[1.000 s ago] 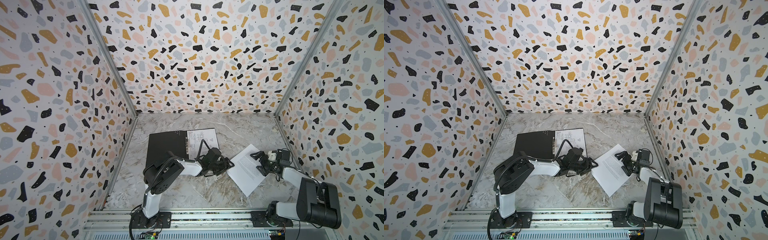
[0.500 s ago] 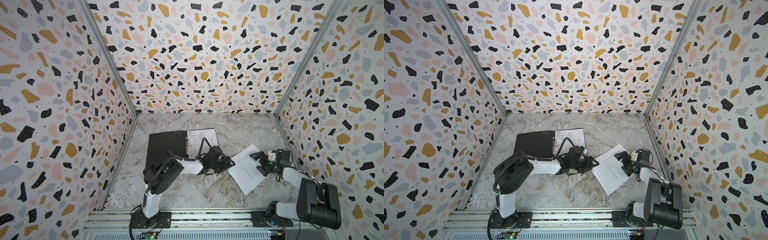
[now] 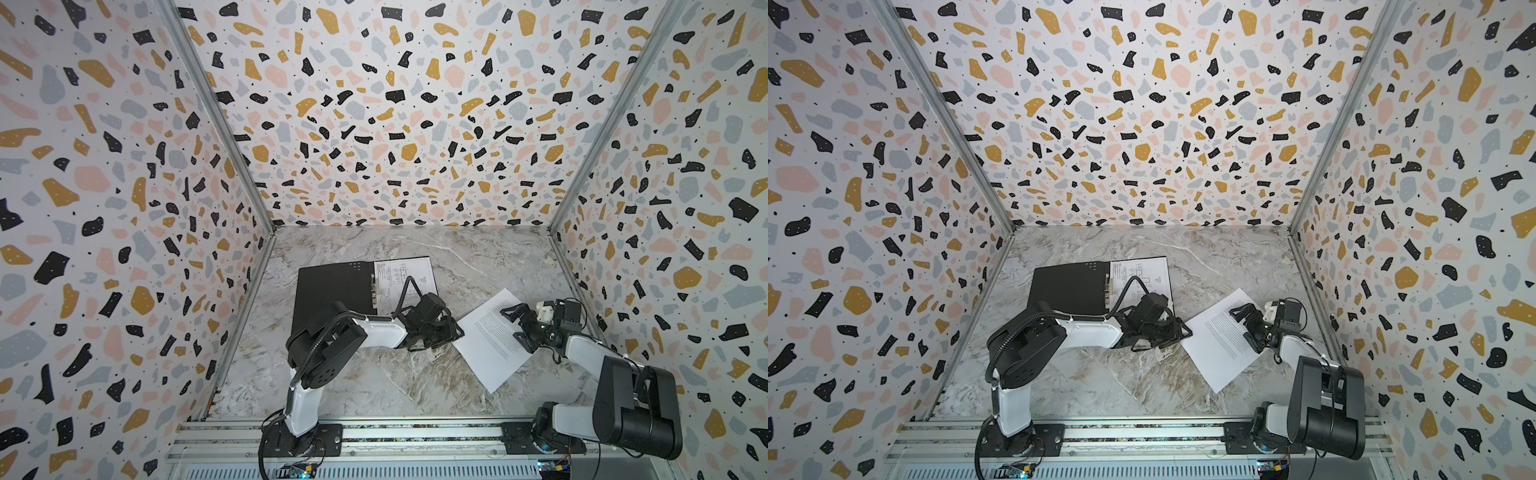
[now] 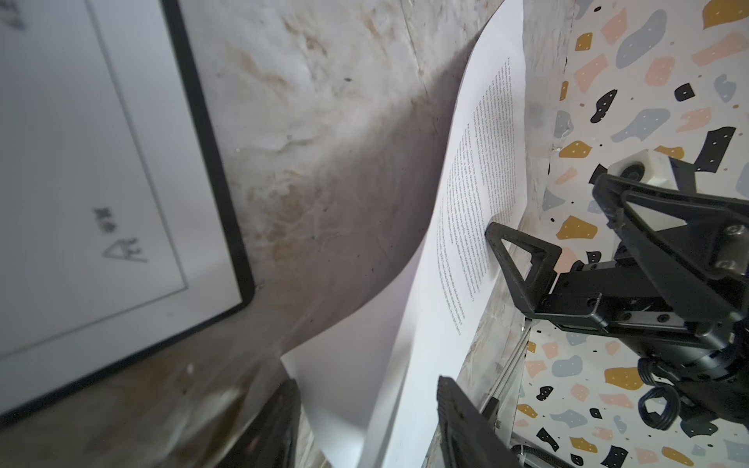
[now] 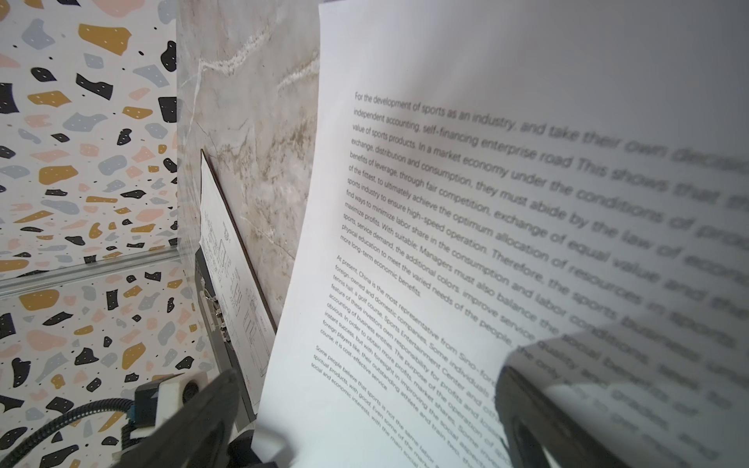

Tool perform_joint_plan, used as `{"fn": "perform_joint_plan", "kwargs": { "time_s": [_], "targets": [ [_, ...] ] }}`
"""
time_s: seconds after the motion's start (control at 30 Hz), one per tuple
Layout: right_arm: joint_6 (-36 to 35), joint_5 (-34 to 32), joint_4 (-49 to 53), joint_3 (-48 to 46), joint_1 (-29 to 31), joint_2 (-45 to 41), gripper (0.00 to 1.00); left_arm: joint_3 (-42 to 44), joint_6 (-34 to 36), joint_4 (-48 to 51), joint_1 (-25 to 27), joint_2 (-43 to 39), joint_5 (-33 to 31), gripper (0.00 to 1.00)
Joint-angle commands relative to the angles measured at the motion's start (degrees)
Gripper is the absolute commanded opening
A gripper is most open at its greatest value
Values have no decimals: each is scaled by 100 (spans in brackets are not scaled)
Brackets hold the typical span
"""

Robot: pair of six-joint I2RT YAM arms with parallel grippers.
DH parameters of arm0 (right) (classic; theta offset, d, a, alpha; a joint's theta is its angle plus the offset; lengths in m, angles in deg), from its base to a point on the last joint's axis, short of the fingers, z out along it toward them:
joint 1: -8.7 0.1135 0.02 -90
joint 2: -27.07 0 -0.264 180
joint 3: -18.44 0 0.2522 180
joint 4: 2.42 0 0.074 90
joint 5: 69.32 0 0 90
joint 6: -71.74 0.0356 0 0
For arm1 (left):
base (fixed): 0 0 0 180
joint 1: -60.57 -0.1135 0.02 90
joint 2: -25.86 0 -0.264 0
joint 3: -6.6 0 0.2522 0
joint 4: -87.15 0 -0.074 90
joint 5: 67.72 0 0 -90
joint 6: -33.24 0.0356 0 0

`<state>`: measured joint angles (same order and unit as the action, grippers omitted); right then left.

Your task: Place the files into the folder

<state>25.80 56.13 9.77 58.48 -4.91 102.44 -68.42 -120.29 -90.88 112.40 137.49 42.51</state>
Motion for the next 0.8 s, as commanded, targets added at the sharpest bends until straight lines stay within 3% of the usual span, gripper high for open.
{"fn": "perform_joint_plan", "kwargs": {
  "time_s": [0.0, 0.57, 0.77],
  "targets": [
    [-125, -381, 666, -261, -102, 83, 99, -173, 176, 53, 18, 41, -54, 50],
    [-316, -380, 732, -303, -172, 64, 99, -332, 489, 380, 4, 163, -129, 31],
    [-452, -398, 798, -267, -173, 74, 99, -381, 569, 456, 6, 188, -145, 29]
  ]
}}
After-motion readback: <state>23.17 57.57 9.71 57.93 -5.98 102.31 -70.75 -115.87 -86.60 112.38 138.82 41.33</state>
